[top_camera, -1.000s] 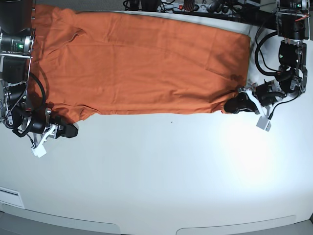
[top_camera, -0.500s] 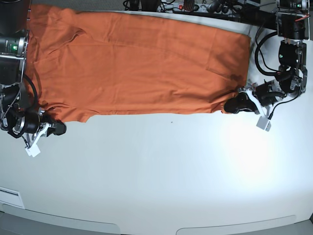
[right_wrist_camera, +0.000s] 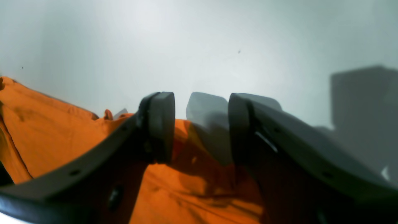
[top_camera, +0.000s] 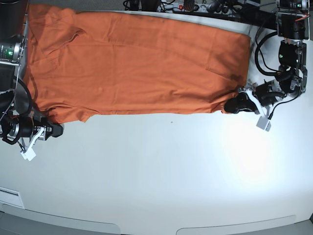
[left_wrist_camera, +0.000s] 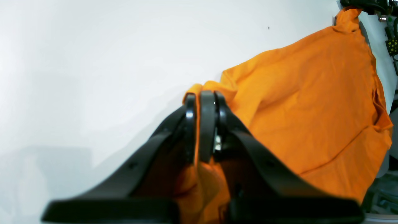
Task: Fold the T-shirt properly
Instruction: 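Move the right gripper to the opposite sleeve-side corner and grasp, then lift both held corners and fold them over onto the shirt's other half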
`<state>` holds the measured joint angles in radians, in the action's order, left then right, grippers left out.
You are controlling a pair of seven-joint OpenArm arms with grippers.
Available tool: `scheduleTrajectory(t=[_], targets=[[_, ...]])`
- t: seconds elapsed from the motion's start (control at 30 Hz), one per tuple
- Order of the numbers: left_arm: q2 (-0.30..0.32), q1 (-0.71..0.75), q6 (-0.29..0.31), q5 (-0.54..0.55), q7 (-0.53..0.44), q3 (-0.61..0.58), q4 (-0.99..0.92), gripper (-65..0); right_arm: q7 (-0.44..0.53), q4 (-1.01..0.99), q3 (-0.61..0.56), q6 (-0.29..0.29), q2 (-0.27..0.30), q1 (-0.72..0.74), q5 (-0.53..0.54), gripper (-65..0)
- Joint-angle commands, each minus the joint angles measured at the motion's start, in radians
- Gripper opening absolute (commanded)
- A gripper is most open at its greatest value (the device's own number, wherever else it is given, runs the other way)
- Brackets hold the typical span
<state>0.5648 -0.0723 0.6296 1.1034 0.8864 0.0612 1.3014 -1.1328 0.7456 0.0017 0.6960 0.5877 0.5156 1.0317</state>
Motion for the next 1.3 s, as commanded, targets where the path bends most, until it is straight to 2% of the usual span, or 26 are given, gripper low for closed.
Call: scheduleTrajectory(t=[0.0, 0.13, 0.27, 0.6, 0.73, 0.8, 0.83, 0.93, 1.13, 1.27], targets=[[0.018, -0.017, 0.007, 0.024, -0.018, 0.010, 0.015, -65.0, 0.002, 0.012, 0.005, 0.002, 0.031, 0.028, 0.019, -34.1], [0.018, -0.017, 0.007, 0.023, -0.018, 0.010, 0.015, -65.0, -0.005, 0.012, 0.005, 0.002, 0.053, 0.028, 0.050, -34.1], [0.018, -0.017, 0.007, 0.024, -0.018, 0.010, 0.015, -65.0, -0.058, 0.012, 0.005, 0.002, 0.075, 0.026, 0.106, -34.1], [0.018, -0.017, 0.008, 0.024, -0.018, 0.010, 0.015, -65.0, -0.053, 0.012, 0.005, 0.002, 0.072, -0.016, 0.123, -34.1], [0.018, -0.017, 0.007, 0.024, -0.018, 0.010, 0.015, -65.0, -0.009, 0.012, 0.005, 0.002, 0.064, -0.042, 0.118, -35.0], [0.018, -0.017, 0.008, 0.024, -0.018, 0.010, 0.015, -65.0, 0.029, 0.012, 0.005, 0.002, 0.063, -0.054, 0.097, -38.0], [0.018, -0.017, 0.008, 0.024, -0.018, 0.010, 0.015, -65.0, 0.061, 0.012, 0.005, 0.002, 0.061, -0.057, 0.072, -42.0], [0.018, -0.017, 0.008, 0.024, -0.018, 0.010, 0.015, -65.0, 0.146, 0.012, 0.005, 0.002, 0.062, -0.056, 0.003, -65.0], [0.018, -0.018, 0.019, 0.024, -0.018, 0.010, 0.015, -65.0, 0.129, 0.022, 0.005, 0.002, 0.064, -0.029, 0.026, -65.0], [0.023, -0.029, 0.068, 0.025, -0.018, 0.011, 0.015, -65.0, 0.027, 0.074, 0.005, 0.002, 0.072, -0.031, 0.130, -65.0]])
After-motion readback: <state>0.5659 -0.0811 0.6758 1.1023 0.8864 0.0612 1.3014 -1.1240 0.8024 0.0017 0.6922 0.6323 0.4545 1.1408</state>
